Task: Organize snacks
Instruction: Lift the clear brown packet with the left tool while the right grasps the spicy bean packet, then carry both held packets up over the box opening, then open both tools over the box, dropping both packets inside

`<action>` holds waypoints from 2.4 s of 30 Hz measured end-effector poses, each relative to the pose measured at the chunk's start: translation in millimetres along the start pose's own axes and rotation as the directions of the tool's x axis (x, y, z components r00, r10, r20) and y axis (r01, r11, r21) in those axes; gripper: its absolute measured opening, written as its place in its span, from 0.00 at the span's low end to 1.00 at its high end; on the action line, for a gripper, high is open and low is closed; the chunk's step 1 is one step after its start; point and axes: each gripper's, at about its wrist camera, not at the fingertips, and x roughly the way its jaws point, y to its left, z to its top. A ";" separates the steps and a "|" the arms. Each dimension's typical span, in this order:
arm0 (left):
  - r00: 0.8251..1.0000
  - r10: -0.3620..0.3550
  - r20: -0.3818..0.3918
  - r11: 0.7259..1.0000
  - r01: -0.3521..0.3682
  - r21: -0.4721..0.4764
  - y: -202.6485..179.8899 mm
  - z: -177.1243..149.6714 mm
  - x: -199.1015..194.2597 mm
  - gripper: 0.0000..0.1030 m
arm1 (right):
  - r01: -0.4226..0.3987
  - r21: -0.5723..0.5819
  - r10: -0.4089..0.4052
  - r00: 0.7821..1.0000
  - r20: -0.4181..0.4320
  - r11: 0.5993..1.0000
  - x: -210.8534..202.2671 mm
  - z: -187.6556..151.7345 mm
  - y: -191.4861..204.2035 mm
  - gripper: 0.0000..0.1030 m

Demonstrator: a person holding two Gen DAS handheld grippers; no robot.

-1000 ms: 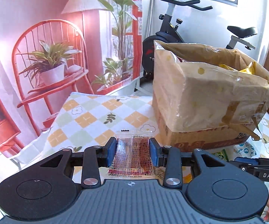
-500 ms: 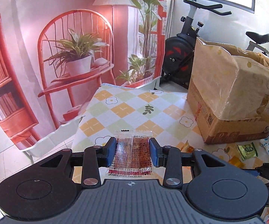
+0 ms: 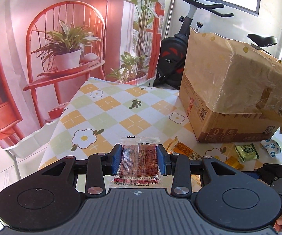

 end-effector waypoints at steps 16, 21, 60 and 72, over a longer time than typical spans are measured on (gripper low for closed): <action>1.000 -0.020 -0.016 0.999 0.021 0.047 -30.6 5.0 -6.4 0.39 | -0.104 0.014 0.103 0.993 0.059 0.994 -29.1 -16.2 -4.7 0.35; 1.000 -0.023 -0.013 0.997 0.024 0.076 -47.0 11.8 -10.9 0.39 | -0.104 0.009 0.101 0.979 0.176 0.995 -56.9 -12.3 -14.0 0.34; 0.985 -0.044 0.166 0.991 0.022 0.130 -198.2 174.6 72.3 0.40 | 0.128 0.148 -0.183 0.865 0.466 0.981 -116.1 155.5 -199.3 0.35; 0.981 -0.025 0.191 0.994 0.004 0.109 -189.8 173.0 55.0 0.74 | 0.106 0.219 -0.198 0.868 0.455 0.970 -125.9 144.6 -213.0 0.56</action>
